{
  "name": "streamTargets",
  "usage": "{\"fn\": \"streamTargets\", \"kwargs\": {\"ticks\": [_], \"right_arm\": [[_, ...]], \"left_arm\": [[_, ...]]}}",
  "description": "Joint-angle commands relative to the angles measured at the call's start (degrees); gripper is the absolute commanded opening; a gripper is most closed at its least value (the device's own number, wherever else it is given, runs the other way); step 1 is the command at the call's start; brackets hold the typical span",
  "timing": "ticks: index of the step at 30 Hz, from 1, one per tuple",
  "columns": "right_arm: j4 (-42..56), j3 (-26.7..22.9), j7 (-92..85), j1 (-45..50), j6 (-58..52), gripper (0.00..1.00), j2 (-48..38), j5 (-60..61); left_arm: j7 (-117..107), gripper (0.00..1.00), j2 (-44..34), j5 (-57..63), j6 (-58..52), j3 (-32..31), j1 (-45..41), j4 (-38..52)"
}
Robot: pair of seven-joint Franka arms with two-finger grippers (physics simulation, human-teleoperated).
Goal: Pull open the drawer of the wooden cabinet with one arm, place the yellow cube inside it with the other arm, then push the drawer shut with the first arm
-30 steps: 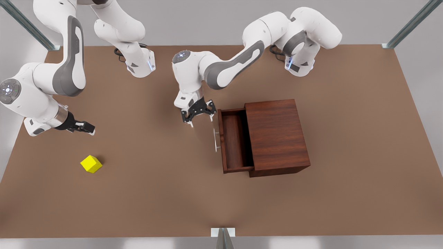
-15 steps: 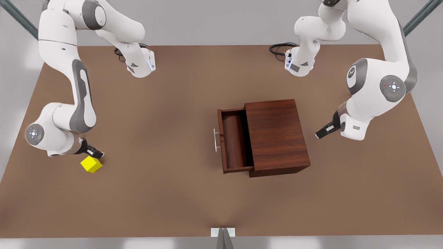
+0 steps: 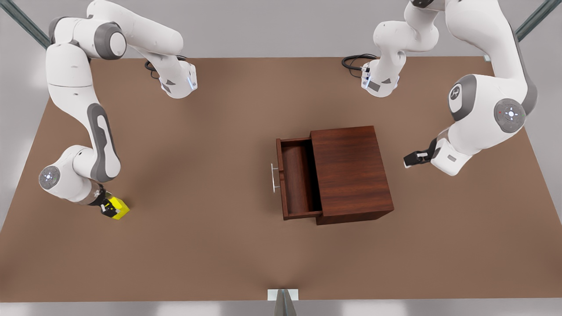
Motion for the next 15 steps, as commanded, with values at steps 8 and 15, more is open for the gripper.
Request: {"fn": "streamTargets", "kwargs": {"ticks": [8, 15], "right_arm": [[-0.1, 0.1, 9.6, 0.2, 1.8, 1.0, 2.1, -0.1], [-0.1, 0.1, 8.1, -0.7, 0.6, 1.0, 2.5, -3.0]], "left_arm": [[15.2, 1.0, 0.0, 0.2, -1.0, -0.4, -0.1, 0.3], [14.5, 1.0, 0.0, 0.2, -1.1, -0.4, -0.3, 0.2]]}}
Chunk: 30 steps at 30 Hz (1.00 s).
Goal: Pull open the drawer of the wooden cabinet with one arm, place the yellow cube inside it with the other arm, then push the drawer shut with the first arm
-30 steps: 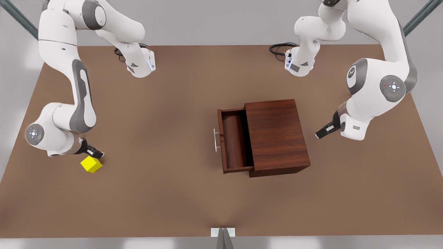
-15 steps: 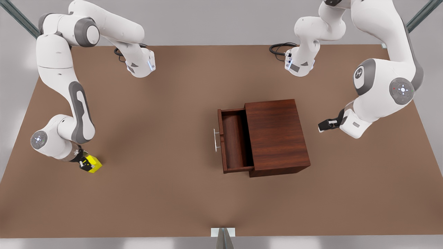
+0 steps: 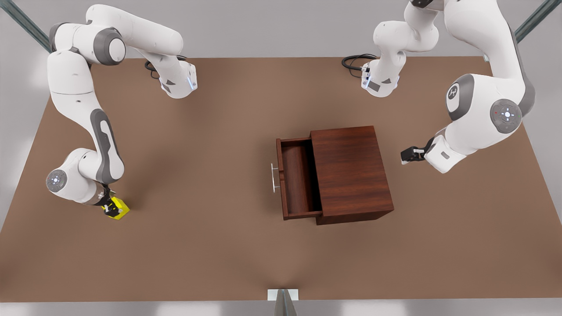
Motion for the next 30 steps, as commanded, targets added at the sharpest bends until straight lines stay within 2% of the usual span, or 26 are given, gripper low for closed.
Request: {"fn": "streamTargets", "kwargs": {"ticks": [1, 19, 20, 21, 22, 24, 27, 30], "right_arm": [[0.0, 0.1, 2.7, 0.0, -0.4, 1.0, -0.1, -0.7], [3.3, 0.1, 3.6, 0.4, 0.8, 1.0, 4.8, -3.6], [3.3, 0.1, 4.0, 0.3, 0.8, 0.98, 4.8, -3.6], [3.3, 0.1, 4.2, 0.4, 0.8, 0.92, 4.8, -3.6], [3.3, 0.1, 4.2, 0.4, 0.8, 0.72, 4.8, -3.6], [3.3, 0.3, 4.1, 0.5, 0.8, 0.63, 4.8, -3.7], [3.4, 0.5, 3.5, 0.3, 0.7, 0.6, 4.3, -3.6], [3.2, 1.5, 3.8, 0.4, -1.2, 0.56, -0.1, -3.4]], "left_arm": [[6.0, 1.0, -0.1, 0.1, -0.1, 0.0, 0.0, 0.0], [4.8, 1.0, 0.0, 0.4, -0.1, -0.1, -0.2, 0.1], [4.8, 1.0, 0.1, 0.5, -0.1, -0.1, -0.2, 0.1], [4.8, 1.0, 0.1, 0.4, -0.1, -0.1, -0.2, 0.1], [4.8, 1.0, 0.1, 0.4, -0.1, -0.1, -0.2, 0.1], [4.8, 1.0, 0.1, 0.4, -0.1, -0.1, -0.2, 0.0], [4.7, 1.0, 0.1, 0.5, -0.1, -0.1, -0.2, 0.0], [4.7, 1.0, 0.1, 0.5, -0.1, -0.1, -0.2, 0.0]]}}
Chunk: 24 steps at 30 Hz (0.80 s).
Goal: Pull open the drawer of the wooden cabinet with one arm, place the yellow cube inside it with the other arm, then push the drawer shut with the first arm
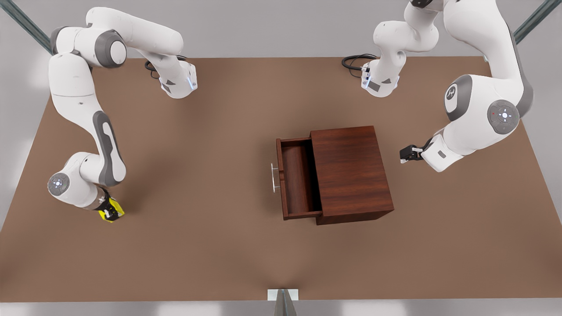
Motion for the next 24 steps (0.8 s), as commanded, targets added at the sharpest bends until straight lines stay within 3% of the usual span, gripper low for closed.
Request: {"fn": "streamTargets", "kwargs": {"ticks": [1, 6, 13, 24], "right_arm": [[0.1, 0.2, 2.0, 0.2, -3.2, 0.56, -1.7, -0.7], [3.7, 6.3, 7.6, 1.6, -16.4, 0.56, -7.6, -0.2], [19.0, 6.2, 31.2, 18.5, -33.7, 0.56, -6.3, -0.1], [36.2, 6.5, 58.6, 39.6, -39.2, 0.56, 2.5, -0.1]], "left_arm": [[0.7, 1.0, -0.1, 0.1, 0.0, 0.0, 0.0, 0.0], [0.7, 1.0, -0.1, 0.1, 0.0, 0.0, 0.0, 0.0], [0.7, 1.0, -0.1, 0.1, -0.7, 0.0, 0.0, 0.0], [0.7, 1.0, -0.1, 0.1, -0.8, 0.0, 0.0, -0.1]]}}
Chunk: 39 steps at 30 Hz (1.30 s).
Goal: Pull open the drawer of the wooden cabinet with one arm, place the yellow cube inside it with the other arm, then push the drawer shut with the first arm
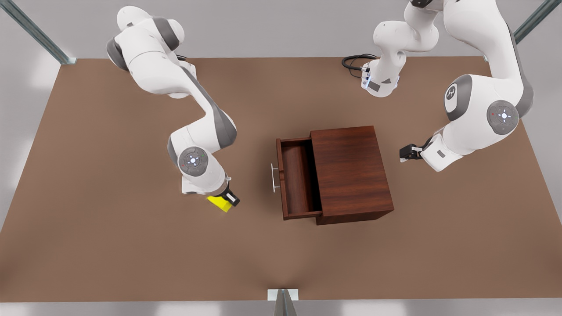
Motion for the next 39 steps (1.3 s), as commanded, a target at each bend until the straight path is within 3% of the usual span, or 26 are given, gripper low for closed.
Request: {"fn": "streamTargets", "kwargs": {"ticks": [1, 10, 30, 33, 34, 35, 39], "right_arm": [[2.0, -0.1, 33.4, 2.6, -4.1, 0.56, 1.2, -0.2], [5.7, 0.1, 52.2, 12.1, -3.4, 0.57, 4.5, -0.2], [16.4, -0.4, 60.2, 21.5, 0.8, 0.59, 14.7, -0.4], [17.2, -0.3, 60.9, 21.7, 0.7, 0.66, 14.7, -0.4], [17.2, -0.3, 60.9, 21.7, 0.7, 0.92, 14.7, -0.4], [17.2, -0.3, 60.9, 21.7, 0.7, 1.0, 14.6, -0.4], [17.2, -0.3, 60.9, 21.7, 0.7, 1.0, 14.6, -0.4]], "left_arm": [[0.2, 1.0, -0.1, 0.0, -0.1, -0.1, 0.0, 0.0], [0.2, 1.0, 0.0, 0.1, -0.1, -0.1, 0.0, 0.0], [0.1, 1.0, 0.0, 0.1, -1.3, -0.2, -0.1, 0.0], [0.0, 1.0, 0.2, 0.1, -1.3, -0.2, -0.1, 0.5], [0.0, 1.0, 0.2, 0.1, -1.3, -0.2, -0.1, 0.6], [0.0, 1.0, 0.2, 0.1, -1.3, -0.2, -0.1, 0.6], [0.1, 1.0, 0.2, 0.0, -1.4, -0.2, -0.1, 0.8]]}}
